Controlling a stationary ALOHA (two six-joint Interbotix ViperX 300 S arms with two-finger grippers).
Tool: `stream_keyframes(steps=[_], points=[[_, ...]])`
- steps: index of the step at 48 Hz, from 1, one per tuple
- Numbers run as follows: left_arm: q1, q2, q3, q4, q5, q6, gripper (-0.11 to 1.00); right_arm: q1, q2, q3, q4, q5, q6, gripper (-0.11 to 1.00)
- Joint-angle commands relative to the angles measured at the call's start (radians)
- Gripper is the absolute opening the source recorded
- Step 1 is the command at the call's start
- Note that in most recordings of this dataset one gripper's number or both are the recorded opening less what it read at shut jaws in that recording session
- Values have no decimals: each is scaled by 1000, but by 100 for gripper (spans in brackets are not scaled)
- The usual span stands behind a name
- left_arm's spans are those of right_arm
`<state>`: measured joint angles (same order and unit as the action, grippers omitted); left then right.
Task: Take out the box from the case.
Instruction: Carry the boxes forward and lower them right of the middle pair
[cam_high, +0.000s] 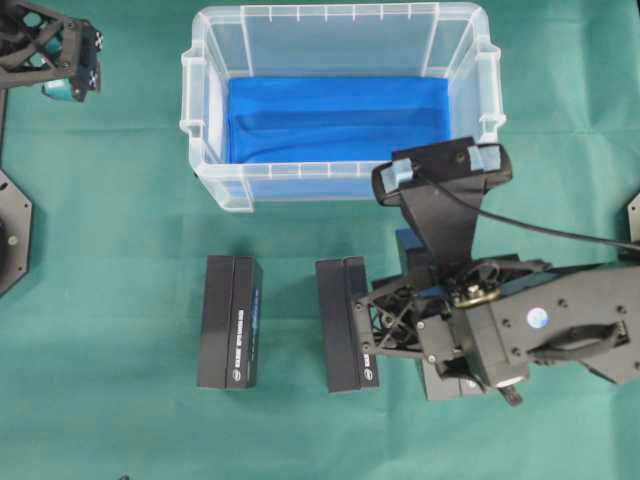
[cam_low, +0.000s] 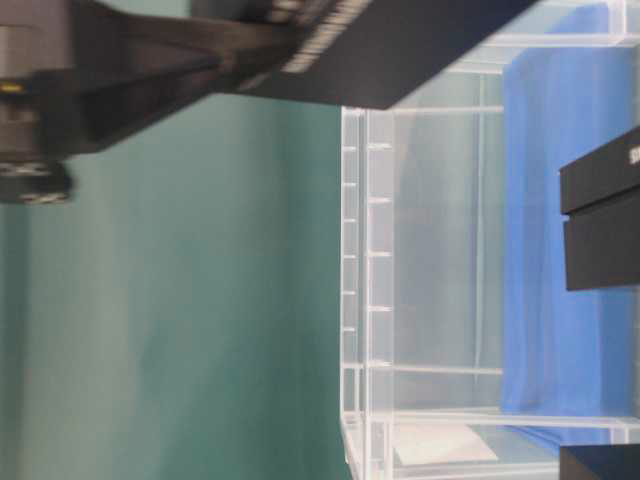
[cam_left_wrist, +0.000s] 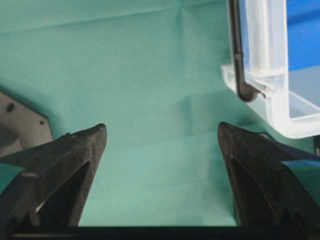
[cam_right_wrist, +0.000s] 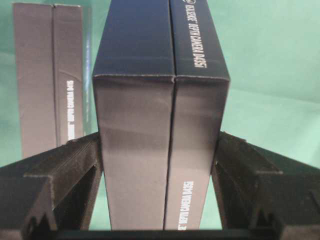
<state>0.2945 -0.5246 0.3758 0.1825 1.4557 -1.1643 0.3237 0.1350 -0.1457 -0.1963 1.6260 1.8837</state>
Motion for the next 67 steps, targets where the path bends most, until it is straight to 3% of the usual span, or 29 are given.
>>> stream_keyframes(steps=[1,10,20,37,67], points=[[3,-14,-11,3,-3,0,90,5,-17,25,15,-40,12,67],[3,-18,-8,3,-3,0,90,6,-18,120,64,-147,23,67],[3,-20,-8,3,-3,2,90,11,-18,212,72,-230,61,67],[2,-18,-8,3,-3,0,90,11,-18,370,110,-413,71,67],[2,-17,-9,3,-5,-2,90,11,-23,397,115,-434,58,67]])
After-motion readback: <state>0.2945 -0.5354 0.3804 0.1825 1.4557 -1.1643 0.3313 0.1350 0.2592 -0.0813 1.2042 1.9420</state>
